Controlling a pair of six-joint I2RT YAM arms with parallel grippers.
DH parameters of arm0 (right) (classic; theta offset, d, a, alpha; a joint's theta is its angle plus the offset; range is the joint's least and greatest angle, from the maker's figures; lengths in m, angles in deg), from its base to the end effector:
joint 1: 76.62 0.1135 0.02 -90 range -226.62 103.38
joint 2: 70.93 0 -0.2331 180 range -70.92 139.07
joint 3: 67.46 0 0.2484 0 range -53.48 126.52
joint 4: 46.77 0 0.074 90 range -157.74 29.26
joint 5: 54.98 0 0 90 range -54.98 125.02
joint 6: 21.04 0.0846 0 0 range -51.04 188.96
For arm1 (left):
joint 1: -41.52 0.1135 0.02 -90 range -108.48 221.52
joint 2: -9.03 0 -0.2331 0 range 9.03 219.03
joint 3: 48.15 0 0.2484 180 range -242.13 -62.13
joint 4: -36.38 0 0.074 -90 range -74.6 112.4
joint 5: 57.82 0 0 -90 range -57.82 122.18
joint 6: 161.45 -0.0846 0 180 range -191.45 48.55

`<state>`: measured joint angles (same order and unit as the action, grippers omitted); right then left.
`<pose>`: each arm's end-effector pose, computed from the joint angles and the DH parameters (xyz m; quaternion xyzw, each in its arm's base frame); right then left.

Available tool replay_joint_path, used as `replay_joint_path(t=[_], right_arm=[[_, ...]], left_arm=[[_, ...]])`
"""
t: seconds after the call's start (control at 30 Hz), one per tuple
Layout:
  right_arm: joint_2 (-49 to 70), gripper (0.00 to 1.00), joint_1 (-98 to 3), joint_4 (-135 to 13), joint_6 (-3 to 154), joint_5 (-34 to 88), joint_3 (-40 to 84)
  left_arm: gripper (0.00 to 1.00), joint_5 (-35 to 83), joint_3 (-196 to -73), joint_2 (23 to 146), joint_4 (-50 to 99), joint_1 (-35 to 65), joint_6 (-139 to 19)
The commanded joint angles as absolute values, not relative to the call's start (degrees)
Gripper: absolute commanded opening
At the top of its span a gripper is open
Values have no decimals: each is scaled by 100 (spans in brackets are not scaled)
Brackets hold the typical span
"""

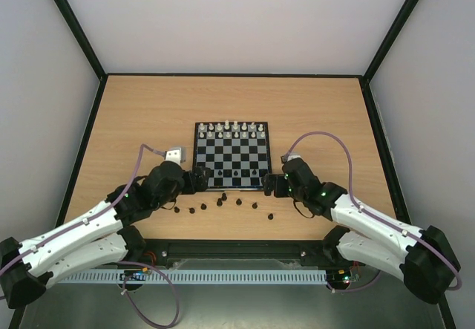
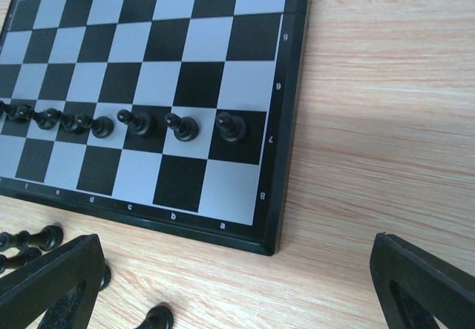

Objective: Set up the chess pieces on the board
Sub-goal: Pick up the chess piece at the center of the board.

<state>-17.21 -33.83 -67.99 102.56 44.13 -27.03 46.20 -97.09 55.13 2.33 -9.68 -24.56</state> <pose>0.1952 0.1625 0.1551 -0.0338 0.8824 0.2317 0.4082 0.1663 -0.1742 0.2129 -0.0273 0.8664 -0.2982 0.3996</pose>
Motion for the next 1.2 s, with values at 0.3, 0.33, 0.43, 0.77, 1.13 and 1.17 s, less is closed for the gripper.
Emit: replay_joint_path(t=[0.3,0.33,0.43,0.77,1.13,1.17], right_arm=[[-2240,99,-3349,-7193,10363,4632,-2543],[-2249,99,-3350,-7195,10378,4575,-2554],[-2319,99,-3357,-7145,10469,4468,-2725],[-2635,99,-3351,-6629,10450,4337,-3247],[-2713,99,-3352,-6527,10359,4126,-3303],[-2700,99,-3355,-6523,10350,4110,-3296]], left_arm=[[99,4019,-8759,4930,1192,-1004,-2544],[99,3996,-8732,4960,1277,-999,-2541],[99,3923,-8751,5038,1332,-998,-2553],[99,4194,-8819,5030,1449,-998,-2540],[99,4203,-9481,6104,1452,-999,-2738],[99,4195,-9486,6147,1502,-998,-2742]])
